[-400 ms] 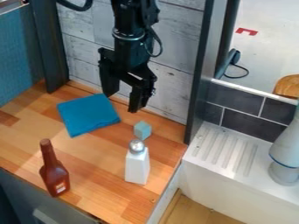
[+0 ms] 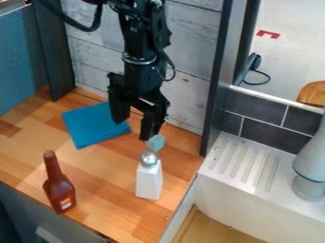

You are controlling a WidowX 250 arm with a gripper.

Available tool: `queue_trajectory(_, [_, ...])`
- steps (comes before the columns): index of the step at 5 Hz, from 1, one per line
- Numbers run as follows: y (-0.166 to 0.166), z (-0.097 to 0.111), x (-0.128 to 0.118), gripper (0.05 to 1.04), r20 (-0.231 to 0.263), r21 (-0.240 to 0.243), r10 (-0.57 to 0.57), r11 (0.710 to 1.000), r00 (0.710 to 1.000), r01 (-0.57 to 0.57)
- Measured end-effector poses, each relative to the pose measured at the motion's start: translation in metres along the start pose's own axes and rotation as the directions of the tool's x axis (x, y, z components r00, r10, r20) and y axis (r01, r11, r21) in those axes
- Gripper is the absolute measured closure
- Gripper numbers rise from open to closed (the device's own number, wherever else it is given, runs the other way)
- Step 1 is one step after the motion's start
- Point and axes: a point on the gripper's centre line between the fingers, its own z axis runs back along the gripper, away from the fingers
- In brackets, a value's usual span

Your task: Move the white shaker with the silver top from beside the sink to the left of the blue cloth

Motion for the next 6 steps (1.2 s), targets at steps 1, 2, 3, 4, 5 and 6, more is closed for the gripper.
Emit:
queue_trajectory(1, [-0.006, -0.007, -0.004, 0.083, -0.003, -0.031, 0.028, 0.999, 1.000, -0.028])
queue_trajectory(2, [-0.008, -0.012, -0.008, 0.083, 0.005, -0.038, 0.045, 0.998, 0.999, -0.045])
queue_trajectory(3, [-0.010, -0.018, -0.014, 0.083, 0.004, -0.039, 0.073, 0.997, 0.997, -0.073])
queue_trajectory(4, [-0.017, -0.023, -0.017, 0.083, -0.001, -0.021, 0.077, 0.997, 0.997, -0.077])
queue_trajectory(5, [-0.023, -0.024, -0.016, 0.083, 0.003, -0.021, 0.066, 0.998, 0.998, -0.066])
queue_trajectory(6, [-0.024, -0.025, -0.019, 0.083, -0.004, -0.020, 0.071, 0.997, 0.997, -0.071])
